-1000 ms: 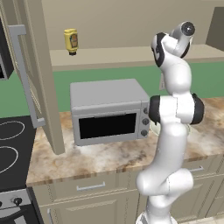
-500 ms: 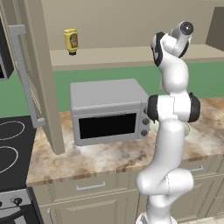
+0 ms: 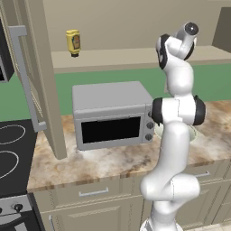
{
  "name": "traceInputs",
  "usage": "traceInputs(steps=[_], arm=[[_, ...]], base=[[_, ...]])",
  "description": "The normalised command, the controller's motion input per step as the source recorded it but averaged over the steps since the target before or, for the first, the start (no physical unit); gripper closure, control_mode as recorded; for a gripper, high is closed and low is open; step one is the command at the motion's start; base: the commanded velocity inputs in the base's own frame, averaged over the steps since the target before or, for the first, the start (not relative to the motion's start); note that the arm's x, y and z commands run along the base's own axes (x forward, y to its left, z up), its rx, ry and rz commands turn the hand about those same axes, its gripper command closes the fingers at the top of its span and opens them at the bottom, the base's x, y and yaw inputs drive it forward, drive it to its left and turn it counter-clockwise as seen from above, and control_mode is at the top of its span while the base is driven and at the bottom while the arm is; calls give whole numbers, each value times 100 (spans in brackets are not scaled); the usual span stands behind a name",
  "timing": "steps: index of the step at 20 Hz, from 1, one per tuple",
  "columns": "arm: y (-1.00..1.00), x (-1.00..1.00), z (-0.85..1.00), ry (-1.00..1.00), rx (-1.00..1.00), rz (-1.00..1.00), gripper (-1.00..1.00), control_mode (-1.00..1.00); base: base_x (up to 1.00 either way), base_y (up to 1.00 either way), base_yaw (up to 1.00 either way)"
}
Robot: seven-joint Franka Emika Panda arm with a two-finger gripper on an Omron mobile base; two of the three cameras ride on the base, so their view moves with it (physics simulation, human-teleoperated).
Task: Open the cabinet. Pick the mango and apple from the cabinet and place them into the bowl. Then close the cabinet.
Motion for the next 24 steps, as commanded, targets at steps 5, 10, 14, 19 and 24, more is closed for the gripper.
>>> traceInputs(steps=[5, 10, 14, 19, 24], arm=[[0, 18, -18, 2, -2, 0, -100, -100], [0, 19, -12, 0, -3, 0, -100, -100], [-4, 8, 0, 0, 0, 0, -100, -100], [-2, 11, -20, 0, -1, 0, -100, -100], [-1, 18, -31, 0, -4, 0, 100, -100]], base=[[0, 0, 0], [0, 0, 0], [0, 0, 0], [0, 0, 0], [0, 0, 0]])
